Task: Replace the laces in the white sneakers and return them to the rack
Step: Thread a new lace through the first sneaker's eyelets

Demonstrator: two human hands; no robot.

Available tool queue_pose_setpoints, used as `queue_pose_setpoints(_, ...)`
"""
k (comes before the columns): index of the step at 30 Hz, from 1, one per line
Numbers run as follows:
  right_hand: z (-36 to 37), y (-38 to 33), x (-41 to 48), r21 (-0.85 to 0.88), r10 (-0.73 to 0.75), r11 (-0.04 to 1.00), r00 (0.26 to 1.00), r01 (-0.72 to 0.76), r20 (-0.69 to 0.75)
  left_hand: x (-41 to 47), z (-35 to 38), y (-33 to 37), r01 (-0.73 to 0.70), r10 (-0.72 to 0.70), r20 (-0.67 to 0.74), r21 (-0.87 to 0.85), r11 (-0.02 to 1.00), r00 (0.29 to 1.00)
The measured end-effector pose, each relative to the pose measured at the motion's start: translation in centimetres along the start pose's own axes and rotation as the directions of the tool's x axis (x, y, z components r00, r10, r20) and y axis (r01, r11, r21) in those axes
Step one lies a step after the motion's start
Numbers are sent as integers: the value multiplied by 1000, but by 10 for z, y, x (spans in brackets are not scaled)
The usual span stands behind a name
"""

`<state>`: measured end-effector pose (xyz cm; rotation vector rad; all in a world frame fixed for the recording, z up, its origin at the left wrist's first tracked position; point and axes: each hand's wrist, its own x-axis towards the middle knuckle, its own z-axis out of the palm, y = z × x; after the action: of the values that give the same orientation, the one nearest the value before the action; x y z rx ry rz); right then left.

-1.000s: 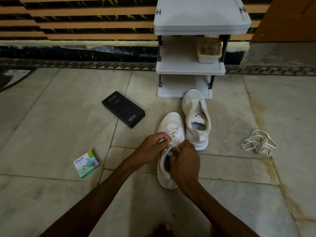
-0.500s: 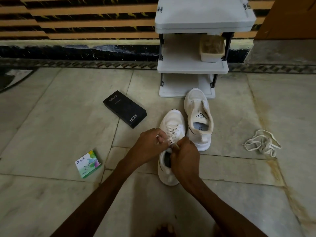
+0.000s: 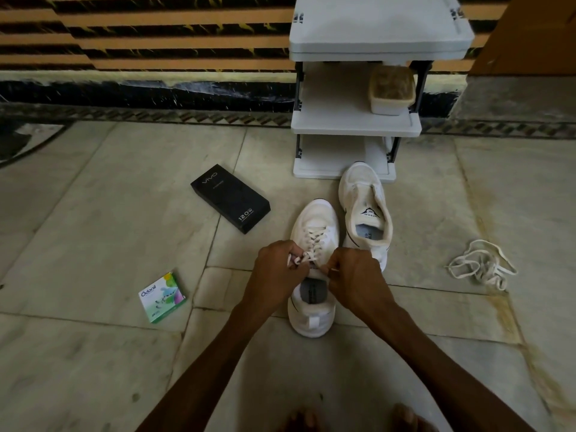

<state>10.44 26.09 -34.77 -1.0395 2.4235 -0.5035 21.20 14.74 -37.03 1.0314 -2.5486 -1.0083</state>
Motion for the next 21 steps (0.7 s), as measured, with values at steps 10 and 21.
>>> queue_pose_setpoints(10, 4, 3, -1, -121, -18, 992, 999, 24, 51, -4, 2, 10, 67, -63, -27, 153, 986, 998)
queue_pose_setpoints(21, -3, 7, -25, -447, -62, 894, 987, -10, -146, -9, 13, 19, 167, -142, -141, 181, 969, 980)
